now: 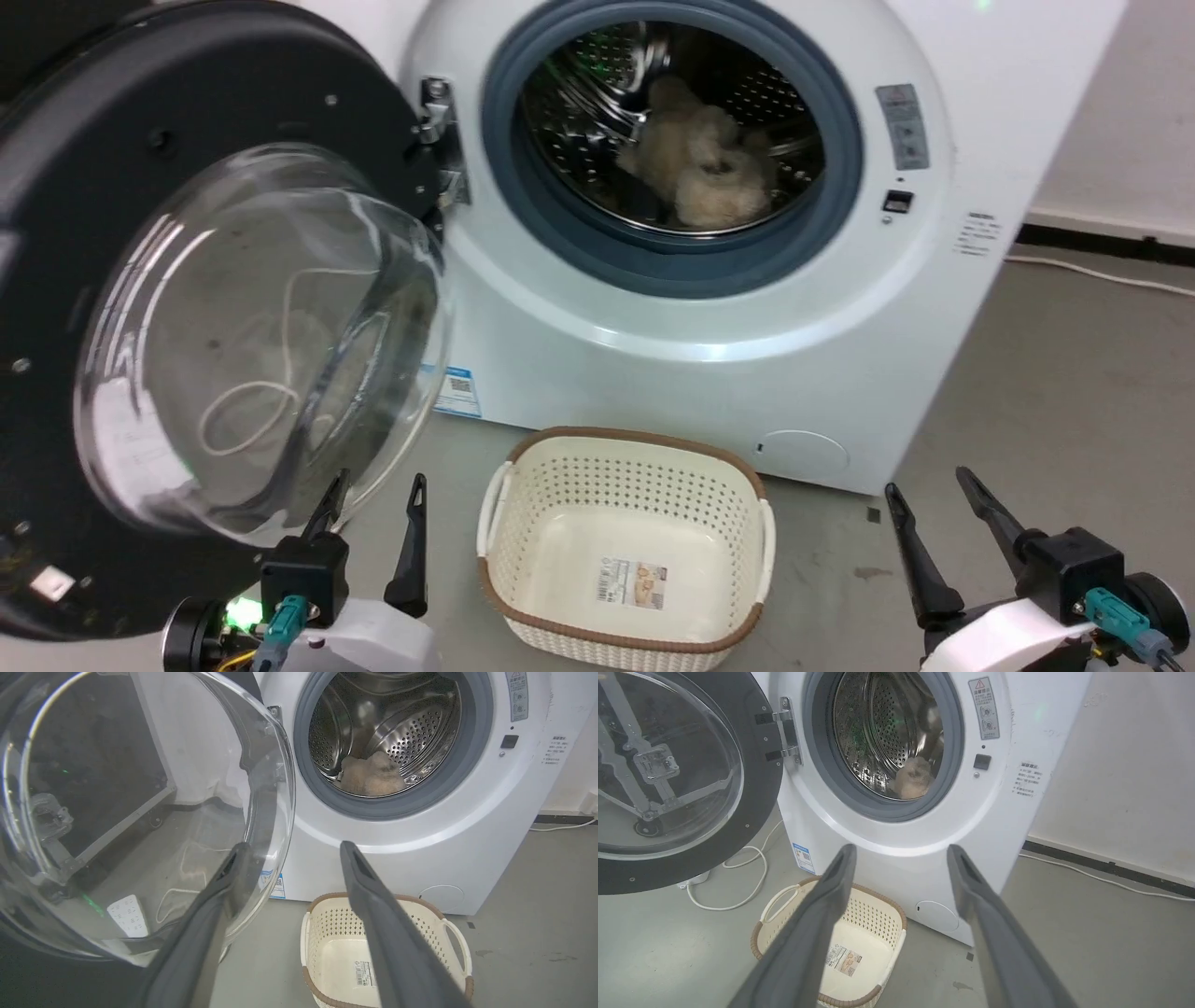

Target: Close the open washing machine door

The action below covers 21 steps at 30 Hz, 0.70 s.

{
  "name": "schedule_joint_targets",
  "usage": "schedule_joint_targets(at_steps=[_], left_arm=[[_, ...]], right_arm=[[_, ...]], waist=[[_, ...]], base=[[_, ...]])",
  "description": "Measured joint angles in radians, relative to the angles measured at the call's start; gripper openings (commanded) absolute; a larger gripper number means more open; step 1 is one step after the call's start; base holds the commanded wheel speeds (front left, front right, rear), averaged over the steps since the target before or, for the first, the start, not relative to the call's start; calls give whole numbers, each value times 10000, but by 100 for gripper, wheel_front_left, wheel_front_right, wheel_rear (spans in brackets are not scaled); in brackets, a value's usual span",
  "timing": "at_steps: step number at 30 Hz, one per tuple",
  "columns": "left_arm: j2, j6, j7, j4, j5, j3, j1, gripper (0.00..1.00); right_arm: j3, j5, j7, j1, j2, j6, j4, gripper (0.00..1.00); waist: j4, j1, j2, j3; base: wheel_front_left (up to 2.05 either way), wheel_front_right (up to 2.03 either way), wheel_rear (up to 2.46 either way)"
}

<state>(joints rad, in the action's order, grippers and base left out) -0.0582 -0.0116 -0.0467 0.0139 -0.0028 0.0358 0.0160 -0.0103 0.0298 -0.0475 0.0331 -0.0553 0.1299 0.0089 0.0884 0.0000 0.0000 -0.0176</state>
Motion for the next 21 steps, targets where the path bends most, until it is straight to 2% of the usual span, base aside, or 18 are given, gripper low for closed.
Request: schedule_joint_targets(at_steps=[21], left_arm=[[-69, 364, -435, -376, 0, 159, 256, 100]], right_arm=[[784, 261, -437, -197, -230, 0, 316, 100]], waist=[[1068, 0, 0, 178]], base=[[-10, -10, -10]])
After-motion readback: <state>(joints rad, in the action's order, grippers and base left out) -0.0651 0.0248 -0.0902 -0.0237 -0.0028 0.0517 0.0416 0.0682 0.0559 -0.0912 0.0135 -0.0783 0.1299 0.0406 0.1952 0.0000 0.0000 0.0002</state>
